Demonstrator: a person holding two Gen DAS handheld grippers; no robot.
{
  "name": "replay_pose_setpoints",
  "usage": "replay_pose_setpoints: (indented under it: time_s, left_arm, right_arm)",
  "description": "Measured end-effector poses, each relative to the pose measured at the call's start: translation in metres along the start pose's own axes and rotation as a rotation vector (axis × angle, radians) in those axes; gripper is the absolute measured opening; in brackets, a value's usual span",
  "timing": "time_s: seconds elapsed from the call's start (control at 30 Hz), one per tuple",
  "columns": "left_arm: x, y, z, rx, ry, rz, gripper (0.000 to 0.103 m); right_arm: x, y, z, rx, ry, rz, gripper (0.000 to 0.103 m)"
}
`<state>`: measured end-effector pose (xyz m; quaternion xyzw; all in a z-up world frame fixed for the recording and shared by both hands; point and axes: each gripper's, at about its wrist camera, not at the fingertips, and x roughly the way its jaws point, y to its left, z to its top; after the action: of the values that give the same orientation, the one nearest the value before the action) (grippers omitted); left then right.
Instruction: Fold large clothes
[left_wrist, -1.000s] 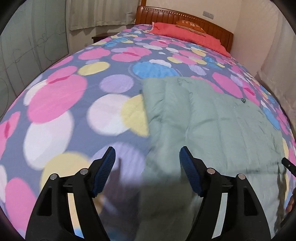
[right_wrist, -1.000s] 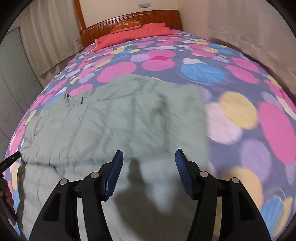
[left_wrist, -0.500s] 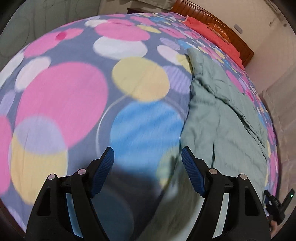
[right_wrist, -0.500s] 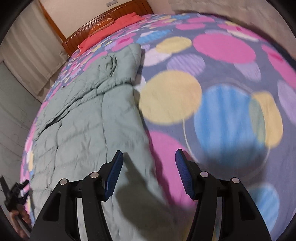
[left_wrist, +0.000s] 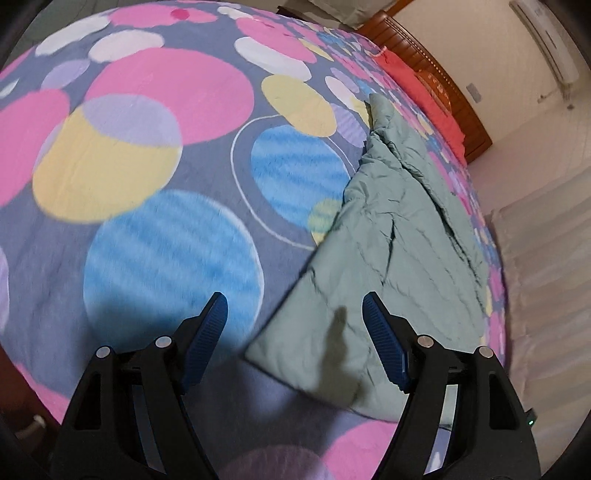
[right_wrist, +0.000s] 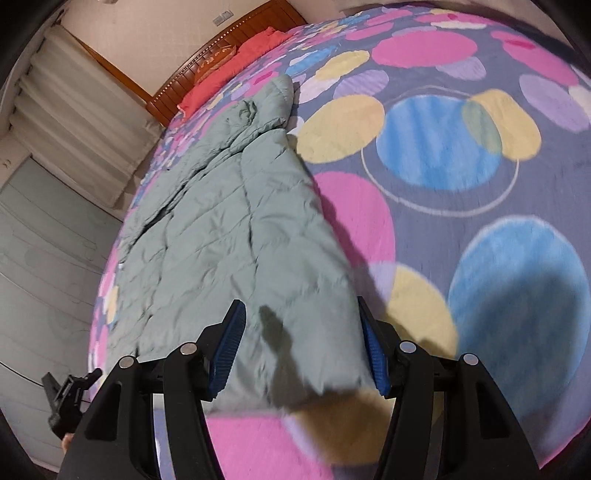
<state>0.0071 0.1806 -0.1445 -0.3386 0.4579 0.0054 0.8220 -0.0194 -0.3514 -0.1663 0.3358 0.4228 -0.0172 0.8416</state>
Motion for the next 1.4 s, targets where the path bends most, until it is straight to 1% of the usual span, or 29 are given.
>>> replay_pose_setpoints:
  time_s: [0.1, 0.27, 0.3, 0.33, 0.37, 0.4, 0.47, 0.5, 0.53, 0.6, 0.63, 0.67, 0.7, 0.73, 0.8, 0.93, 1.07, 1.27, 1.4]
  left_arm:
    - [0.0, -0.001, -0.007, -0.02, 0.0, -0.028, 0.075]
    - [0.008, -0.01, -0.008, 0.004, -0.027, -0.02, 0.074]
    - [0.01, -0.012, -0.007, 0.006, -0.028, -0.021, 0.071]
    - [0.012, -0.014, -0.006, 0.007, -0.027, -0.032, 0.063]
    - [0.015, -0.015, -0.006, 0.003, -0.016, -0.045, 0.059]
    - [0.017, -0.015, -0.005, -0.004, -0.008, -0.05, 0.055]
    - [0.019, -0.019, -0.006, 0.002, -0.012, -0.058, 0.054]
    - [0.021, -0.021, -0.007, 0.009, -0.008, -0.066, 0.048]
    - [0.023, -0.022, -0.008, 0.011, 0.004, -0.079, 0.039]
    - [0.025, -0.023, -0.011, 0.011, 0.02, -0.093, 0.031]
    - [0.025, -0.023, -0.013, 0.015, 0.02, -0.091, 0.027]
    - [0.025, -0.023, -0.014, 0.019, 0.02, -0.093, 0.023]
    - [0.025, -0.022, -0.014, 0.019, 0.022, -0.101, 0.013]
    - [0.025, -0.022, -0.014, 0.013, 0.027, -0.119, 0.01]
    - [0.02, -0.022, -0.015, 0.013, 0.015, -0.139, 0.006]
    - [0.007, -0.027, -0.015, 0.042, -0.012, -0.162, 0.004]
    - [-0.018, -0.034, -0.015, 0.086, -0.054, -0.19, 0.004]
    - [-0.05, -0.034, -0.017, 0.087, -0.07, -0.249, 0.003]
    - [-0.065, -0.039, -0.013, 0.09, -0.084, -0.274, 0.003]
  right_arm:
    - [-0.002, 0.001, -0.006, 0.001, -0.005, 0.015, 0.059]
    - [-0.002, 0.004, -0.009, 0.001, -0.018, 0.034, 0.058]
    - [-0.001, 0.005, -0.009, -0.001, -0.015, 0.04, 0.057]
    - [0.0, 0.007, -0.01, -0.004, -0.014, 0.045, 0.057]
    - [0.002, 0.009, -0.011, -0.009, -0.011, 0.049, 0.052]
    - [0.004, 0.01, -0.012, -0.014, -0.009, 0.048, 0.051]
    - [0.006, 0.013, -0.013, -0.024, -0.018, 0.044, 0.049]
    - [0.007, 0.014, -0.013, -0.026, -0.02, 0.046, 0.043]
    - [0.007, 0.014, -0.013, -0.024, -0.019, 0.049, 0.04]
    - [0.01, 0.013, -0.013, -0.008, -0.006, 0.064, 0.026]
    - [0.011, 0.012, -0.013, -0.006, -0.001, 0.066, 0.022]
    - [0.011, 0.012, -0.013, -0.007, 0.0, 0.068, 0.016]
    - [0.009, 0.012, -0.014, -0.006, -0.003, 0.073, 0.014]
    - [0.008, 0.012, -0.014, -0.006, -0.007, 0.08, 0.013]
    - [0.001, 0.013, -0.015, -0.011, -0.021, 0.099, 0.009]
    - [-0.013, 0.018, -0.013, -0.021, -0.052, 0.127, 0.007]
    - [-0.033, 0.022, -0.016, -0.026, -0.072, 0.164, 0.007]
    - [-0.06, 0.024, -0.025, -0.017, -0.079, 0.226, 0.007]
    - [-0.069, 0.029, -0.019, -0.007, -0.087, 0.259, 0.007]
